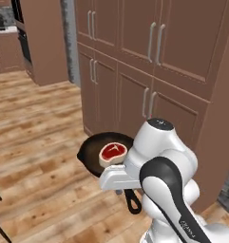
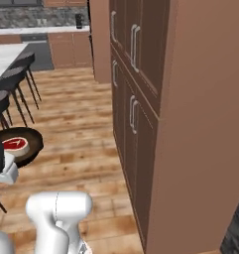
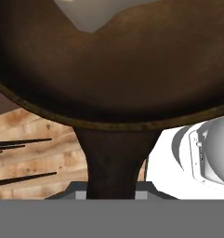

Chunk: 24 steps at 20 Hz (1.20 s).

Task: Pick up the pan with the steak in it and place it on the dining table. Then place the steak on the plate.

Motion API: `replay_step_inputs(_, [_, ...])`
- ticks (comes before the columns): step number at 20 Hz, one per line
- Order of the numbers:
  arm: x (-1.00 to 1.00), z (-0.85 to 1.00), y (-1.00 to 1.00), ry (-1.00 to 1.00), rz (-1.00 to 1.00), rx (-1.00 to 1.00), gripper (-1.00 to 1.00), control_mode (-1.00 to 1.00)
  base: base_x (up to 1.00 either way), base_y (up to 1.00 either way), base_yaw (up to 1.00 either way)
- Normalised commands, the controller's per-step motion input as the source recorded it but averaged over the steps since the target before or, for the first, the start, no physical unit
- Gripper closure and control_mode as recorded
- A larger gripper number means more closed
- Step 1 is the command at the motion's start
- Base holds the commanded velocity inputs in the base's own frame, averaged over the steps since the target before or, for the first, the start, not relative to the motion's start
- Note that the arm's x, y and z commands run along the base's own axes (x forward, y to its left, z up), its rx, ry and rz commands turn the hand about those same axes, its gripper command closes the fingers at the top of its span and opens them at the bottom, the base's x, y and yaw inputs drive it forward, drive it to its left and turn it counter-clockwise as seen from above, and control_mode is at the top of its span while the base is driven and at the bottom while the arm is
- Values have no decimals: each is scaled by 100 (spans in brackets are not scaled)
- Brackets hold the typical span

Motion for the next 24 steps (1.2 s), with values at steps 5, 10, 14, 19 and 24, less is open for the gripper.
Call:
replay_step_inputs(5, [0,0,0,0,0,0,100,100,100,4,6])
replay_step_inputs(10, [0,0,0,0,0,0,100,100,1,0,49])
replay_step_inputs(14, [0,0,0,0,0,0,100,100,0,0,50])
replay_step_inputs(19, [0,0,0,0,0,0,100,100,0,0,50])
replay_step_inputs(24, [0,0,0,0,0,0,100,100,0,0,50])
